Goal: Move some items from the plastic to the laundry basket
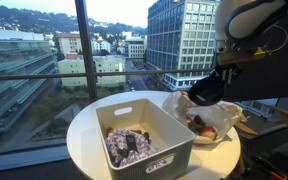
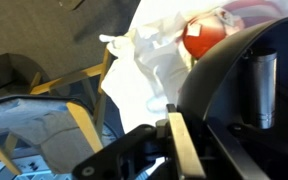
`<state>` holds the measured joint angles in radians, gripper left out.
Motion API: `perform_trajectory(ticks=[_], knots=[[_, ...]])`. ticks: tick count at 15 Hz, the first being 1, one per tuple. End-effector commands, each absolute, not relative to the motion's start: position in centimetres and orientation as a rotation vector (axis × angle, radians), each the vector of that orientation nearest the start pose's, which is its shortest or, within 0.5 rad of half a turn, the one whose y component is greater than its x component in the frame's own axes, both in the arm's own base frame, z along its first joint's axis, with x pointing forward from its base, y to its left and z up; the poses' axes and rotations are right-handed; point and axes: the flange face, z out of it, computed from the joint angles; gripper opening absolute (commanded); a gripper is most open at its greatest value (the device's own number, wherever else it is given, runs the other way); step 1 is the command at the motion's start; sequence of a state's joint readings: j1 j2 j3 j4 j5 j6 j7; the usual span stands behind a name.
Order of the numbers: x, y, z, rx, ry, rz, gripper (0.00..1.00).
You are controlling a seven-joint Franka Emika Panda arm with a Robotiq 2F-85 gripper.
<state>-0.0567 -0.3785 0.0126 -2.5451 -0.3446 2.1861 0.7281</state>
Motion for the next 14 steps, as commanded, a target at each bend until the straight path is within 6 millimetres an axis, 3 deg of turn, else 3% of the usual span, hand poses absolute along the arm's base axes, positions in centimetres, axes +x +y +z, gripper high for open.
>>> perform_trajectory(ticks=[1,5,11,14], knots=[[42.3,-1.2,44.1,-3.077,0.866,-0.193,0.06],[43.0,3.6,43.9,-2.947,0.697,-0.126,0.06],[41.7,13.5,38.9,-2.848,0.384,0.083,0.06],[41.0,17.2,36.5,-2.809,0.259,0.158,0.07]])
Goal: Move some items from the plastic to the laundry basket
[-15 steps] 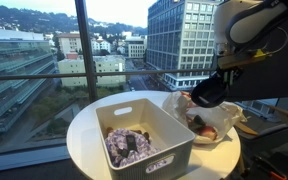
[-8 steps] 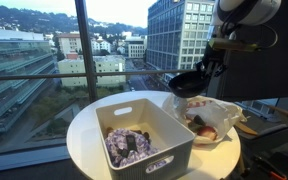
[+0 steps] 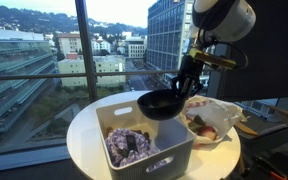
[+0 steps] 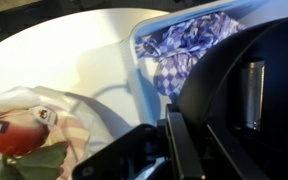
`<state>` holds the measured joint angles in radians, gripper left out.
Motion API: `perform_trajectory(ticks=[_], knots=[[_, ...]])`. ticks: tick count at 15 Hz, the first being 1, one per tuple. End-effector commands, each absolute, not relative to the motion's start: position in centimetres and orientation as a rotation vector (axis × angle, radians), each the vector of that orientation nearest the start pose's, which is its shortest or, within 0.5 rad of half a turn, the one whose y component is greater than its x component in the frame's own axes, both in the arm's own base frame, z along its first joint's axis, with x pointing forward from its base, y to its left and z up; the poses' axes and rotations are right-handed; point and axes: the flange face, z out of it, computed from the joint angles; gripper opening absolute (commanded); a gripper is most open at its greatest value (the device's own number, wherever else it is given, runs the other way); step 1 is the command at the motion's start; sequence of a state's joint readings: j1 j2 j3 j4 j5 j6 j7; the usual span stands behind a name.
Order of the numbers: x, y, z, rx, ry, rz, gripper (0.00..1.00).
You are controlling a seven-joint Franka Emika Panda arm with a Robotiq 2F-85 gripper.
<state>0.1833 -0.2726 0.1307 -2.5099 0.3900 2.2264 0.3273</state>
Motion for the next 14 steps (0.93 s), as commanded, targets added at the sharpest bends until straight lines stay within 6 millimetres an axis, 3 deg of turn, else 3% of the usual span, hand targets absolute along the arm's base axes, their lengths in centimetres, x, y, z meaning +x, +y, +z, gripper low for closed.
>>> perform_trajectory(ticks=[1,5,14], knots=[[40.6,18.1,35.5,-2.808,0.215,0.162,0.07],[40.1,19.8,32.8,-2.813,0.087,0.141,0.08],[39.5,20.0,27.1,-2.868,-0.089,0.028,0.08]])
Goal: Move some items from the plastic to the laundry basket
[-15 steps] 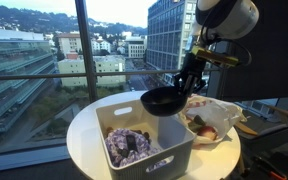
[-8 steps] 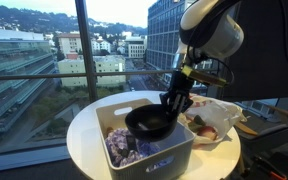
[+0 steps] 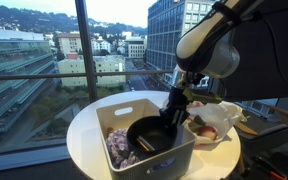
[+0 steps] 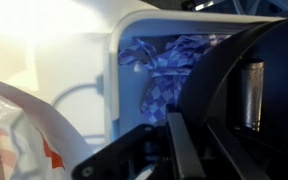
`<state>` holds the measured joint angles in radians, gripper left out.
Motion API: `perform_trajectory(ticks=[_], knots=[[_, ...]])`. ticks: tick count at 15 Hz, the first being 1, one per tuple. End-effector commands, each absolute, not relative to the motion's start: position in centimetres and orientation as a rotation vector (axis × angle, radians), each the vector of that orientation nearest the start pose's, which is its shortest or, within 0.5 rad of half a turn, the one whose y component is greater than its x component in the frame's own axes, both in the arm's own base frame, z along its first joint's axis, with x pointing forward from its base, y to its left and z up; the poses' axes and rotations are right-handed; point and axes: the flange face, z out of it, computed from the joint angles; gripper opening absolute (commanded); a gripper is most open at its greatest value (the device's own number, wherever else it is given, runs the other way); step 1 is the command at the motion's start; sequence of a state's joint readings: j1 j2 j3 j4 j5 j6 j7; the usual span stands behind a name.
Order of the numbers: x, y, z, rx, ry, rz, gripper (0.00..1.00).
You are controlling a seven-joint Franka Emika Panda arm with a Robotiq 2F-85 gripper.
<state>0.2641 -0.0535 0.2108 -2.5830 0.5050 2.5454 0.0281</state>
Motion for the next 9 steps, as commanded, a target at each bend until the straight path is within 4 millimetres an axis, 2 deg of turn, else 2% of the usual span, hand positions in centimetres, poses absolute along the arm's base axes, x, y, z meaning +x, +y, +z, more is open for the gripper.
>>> perform_trajectory(ticks=[1,2,5,9], knots=[[39.6,19.9,26.8,-2.869,-0.09,0.021,0.16],[39.6,19.9,26.6,-2.868,-0.087,0.016,0.34],[39.7,19.8,26.9,-2.871,-0.093,0.002,0.55],[41.0,18.3,29.1,-2.877,-0.05,-0.09,0.85]])
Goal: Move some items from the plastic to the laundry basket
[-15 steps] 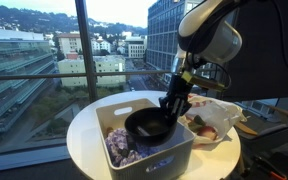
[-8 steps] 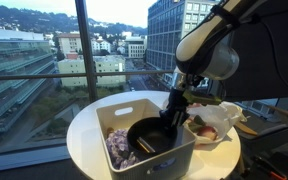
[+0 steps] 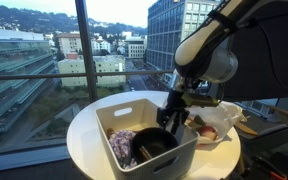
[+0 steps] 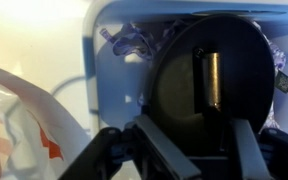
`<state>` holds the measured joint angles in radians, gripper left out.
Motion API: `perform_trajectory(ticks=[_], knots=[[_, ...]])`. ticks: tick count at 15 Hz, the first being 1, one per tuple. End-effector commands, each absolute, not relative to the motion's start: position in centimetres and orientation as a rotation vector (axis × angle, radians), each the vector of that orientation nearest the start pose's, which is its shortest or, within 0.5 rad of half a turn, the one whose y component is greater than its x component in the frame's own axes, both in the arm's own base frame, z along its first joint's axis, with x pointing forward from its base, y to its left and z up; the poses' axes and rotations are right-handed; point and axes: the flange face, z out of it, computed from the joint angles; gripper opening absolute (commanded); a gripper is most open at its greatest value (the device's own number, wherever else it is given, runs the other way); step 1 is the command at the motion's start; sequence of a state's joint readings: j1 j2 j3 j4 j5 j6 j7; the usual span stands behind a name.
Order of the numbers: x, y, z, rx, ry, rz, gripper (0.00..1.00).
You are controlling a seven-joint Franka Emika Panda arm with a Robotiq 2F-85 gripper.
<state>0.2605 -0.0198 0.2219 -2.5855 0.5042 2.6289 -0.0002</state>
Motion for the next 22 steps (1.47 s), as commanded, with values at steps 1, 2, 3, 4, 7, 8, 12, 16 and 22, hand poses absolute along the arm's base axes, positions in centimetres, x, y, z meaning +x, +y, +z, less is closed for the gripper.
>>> perform_trajectory(ticks=[1,2,3,4,7,8,12,16,22], knots=[[41.6,17.2,30.1,-2.876,-0.019,-0.125,0.92],[42.1,16.1,30.9,-2.874,0.014,-0.152,0.99],[42.7,14.6,31.9,-2.867,0.058,-0.187,1.0],[43.2,12.9,33.0,-2.864,0.114,-0.227,1.0],[44.1,7.4,35.3,-2.882,0.258,-0.333,1.0],[44.1,5.4,35.6,-2.892,0.305,-0.358,1.0],[43.0,-1.1,35.7,-2.903,0.513,-0.368,1.0],[40.4,-3.8,32.7,-2.907,0.645,-0.245,1.0],[39.0,-3.3,28.0,-2.93,0.672,-0.093,1.0]])
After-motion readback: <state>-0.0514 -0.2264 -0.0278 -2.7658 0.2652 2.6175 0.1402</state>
